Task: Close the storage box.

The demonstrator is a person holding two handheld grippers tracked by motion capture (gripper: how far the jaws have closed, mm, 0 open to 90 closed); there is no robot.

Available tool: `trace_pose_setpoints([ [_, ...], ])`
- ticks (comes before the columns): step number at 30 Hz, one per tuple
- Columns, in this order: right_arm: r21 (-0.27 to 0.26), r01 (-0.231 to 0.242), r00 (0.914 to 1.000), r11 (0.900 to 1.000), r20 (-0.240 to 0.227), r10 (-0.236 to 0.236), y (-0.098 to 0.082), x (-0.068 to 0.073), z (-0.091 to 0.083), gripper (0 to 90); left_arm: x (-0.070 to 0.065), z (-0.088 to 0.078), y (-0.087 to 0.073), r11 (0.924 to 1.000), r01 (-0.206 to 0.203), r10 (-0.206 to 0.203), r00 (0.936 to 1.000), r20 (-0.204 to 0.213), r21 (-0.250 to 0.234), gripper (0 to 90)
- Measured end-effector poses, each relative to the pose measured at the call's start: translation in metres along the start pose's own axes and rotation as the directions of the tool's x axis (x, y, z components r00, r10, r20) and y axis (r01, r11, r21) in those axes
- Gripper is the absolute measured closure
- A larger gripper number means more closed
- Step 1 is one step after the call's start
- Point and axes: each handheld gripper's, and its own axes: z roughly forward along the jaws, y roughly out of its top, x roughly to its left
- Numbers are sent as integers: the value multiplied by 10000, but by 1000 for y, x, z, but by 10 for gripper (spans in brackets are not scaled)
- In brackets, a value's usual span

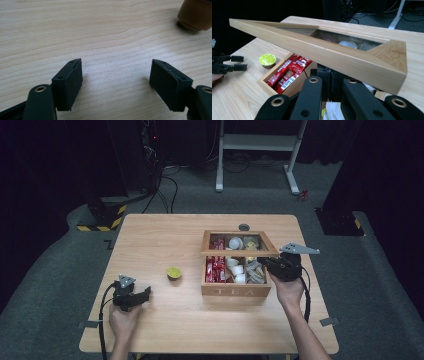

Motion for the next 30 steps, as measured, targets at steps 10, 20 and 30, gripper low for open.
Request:
trace_pose_setpoints([
  [10, 253, 63, 9999, 9997, 154, -67, -7, 3, -1, 883, -1, 1, 0, 9999, -127, 127, 9999, 19, -3, 256],
  [20, 438, -88, 9999, 9990, 102, 83, -20, 4, 0, 889, -1, 1, 1, 9999, -142, 142, 9999, 54, 13, 253],
  [30, 586, 42, 9992, 9983, 390, -65, -37, 5, -3, 900, -1, 1, 1, 9998, -203, 203, 9998, 86, -13, 249],
])
